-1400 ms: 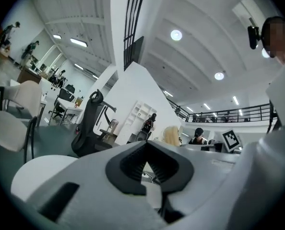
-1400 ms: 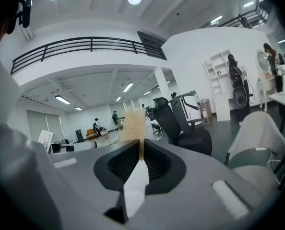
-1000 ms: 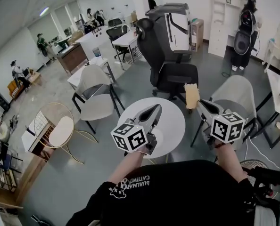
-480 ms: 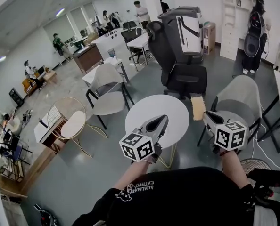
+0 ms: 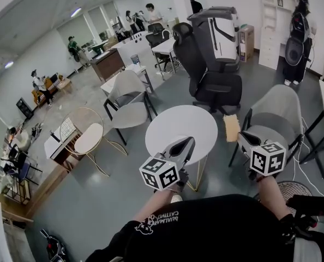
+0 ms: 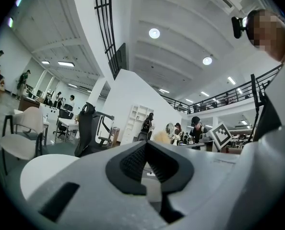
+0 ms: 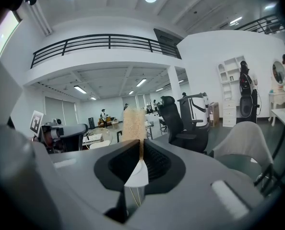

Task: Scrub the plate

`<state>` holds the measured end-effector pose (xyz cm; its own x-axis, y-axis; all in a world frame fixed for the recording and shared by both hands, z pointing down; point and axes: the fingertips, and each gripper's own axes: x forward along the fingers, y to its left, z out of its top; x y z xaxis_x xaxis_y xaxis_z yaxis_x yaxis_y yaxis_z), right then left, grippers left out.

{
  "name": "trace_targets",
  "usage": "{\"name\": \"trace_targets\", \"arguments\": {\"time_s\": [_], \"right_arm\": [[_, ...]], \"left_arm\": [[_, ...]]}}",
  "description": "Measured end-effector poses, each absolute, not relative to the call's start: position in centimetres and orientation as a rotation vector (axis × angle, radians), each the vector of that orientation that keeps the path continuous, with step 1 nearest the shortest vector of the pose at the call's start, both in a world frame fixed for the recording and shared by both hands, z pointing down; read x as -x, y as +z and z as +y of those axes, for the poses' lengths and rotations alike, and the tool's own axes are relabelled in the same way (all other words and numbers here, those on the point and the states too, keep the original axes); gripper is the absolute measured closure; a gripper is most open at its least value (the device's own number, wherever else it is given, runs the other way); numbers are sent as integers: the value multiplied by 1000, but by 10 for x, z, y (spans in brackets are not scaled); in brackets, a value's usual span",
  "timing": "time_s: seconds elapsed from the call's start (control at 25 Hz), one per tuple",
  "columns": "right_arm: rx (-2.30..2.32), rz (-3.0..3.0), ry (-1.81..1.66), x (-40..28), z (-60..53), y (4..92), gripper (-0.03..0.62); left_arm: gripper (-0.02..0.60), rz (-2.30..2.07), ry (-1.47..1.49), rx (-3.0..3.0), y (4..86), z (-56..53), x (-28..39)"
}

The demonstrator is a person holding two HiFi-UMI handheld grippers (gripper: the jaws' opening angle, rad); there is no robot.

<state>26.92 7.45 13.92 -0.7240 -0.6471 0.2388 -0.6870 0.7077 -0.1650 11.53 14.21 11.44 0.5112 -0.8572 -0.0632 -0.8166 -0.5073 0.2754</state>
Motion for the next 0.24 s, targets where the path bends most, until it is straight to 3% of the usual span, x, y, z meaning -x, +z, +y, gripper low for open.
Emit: {"name": "trace_targets", "arguments": {"time_s": [0.24], "right_arm": [[-1077, -2770, 348, -283, 59, 132, 563]], "left_arm": [[581, -1454, -300, -2536, 109, 128, -128]]}}
